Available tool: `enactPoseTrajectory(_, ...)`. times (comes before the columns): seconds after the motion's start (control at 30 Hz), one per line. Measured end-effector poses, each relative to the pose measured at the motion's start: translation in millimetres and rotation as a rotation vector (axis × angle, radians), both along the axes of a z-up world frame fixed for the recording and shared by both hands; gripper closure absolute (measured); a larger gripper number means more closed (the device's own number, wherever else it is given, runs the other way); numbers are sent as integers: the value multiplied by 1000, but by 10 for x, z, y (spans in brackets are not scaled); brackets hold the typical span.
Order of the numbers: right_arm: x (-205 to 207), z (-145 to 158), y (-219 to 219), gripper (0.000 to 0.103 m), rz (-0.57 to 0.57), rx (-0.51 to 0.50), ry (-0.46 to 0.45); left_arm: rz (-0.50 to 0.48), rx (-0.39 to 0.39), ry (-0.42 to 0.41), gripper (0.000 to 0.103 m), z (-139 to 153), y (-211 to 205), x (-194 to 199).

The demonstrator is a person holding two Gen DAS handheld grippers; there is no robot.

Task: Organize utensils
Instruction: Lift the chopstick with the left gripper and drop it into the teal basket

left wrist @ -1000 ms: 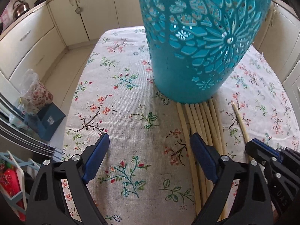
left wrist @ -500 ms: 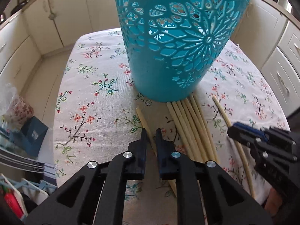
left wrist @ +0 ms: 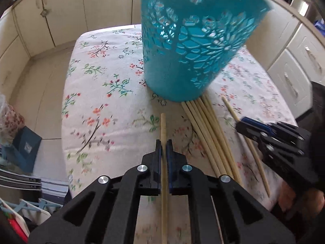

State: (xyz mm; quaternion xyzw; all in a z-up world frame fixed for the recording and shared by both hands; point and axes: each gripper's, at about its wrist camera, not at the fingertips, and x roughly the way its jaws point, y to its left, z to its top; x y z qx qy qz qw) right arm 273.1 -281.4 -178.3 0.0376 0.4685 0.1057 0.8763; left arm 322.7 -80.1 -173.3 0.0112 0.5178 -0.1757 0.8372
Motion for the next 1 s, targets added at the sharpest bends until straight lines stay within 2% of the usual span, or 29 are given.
enactPoseTrajectory(0.1,-21,-6,-1,91,-3,4,0,-10,-34,-14,98,126,109,-153)
enactPoseTrajectory(0.2,-23,-1,-12,91,-6,8,3,-14,-135,-33,98,389,234,-320)
enactPoseTrajectory(0.27,-28,0,-9,91,-8,5,3,-20,-213,-70,98,674,298,-397)
enactPoseTrajectory(0.4,-30,3,-7,91,-12,6,6,-25,-329,-240,98,1429,386,-390)
enactPoseTrajectory(0.47,-33,2,-12,91,-14,10,7,-9,-360,-344,98,1751,381,-309)
enactPoseTrajectory(0.53,-29,0,-19,91,-14,14,7,23,-381,-434,98,2002,349,-182)
enactPoseTrajectory(0.6,-26,-1,-26,91,-15,19,8,61,-416,-488,98,2144,288,-20)
enactPoseTrajectory(0.63,-26,-1,-34,91,-15,21,8,90,-432,-523,98,2207,263,82)
enactPoseTrajectory(0.73,-28,-7,-49,91,-20,34,7,177,-413,-624,98,2302,173,356)
enactPoseTrajectory(0.83,-27,-11,-58,91,-23,42,7,244,-357,-686,98,2242,60,624)
enactPoseTrajectory(1.0,-14,-11,-76,91,-30,62,11,305,-346,-669,98,1964,-34,962)
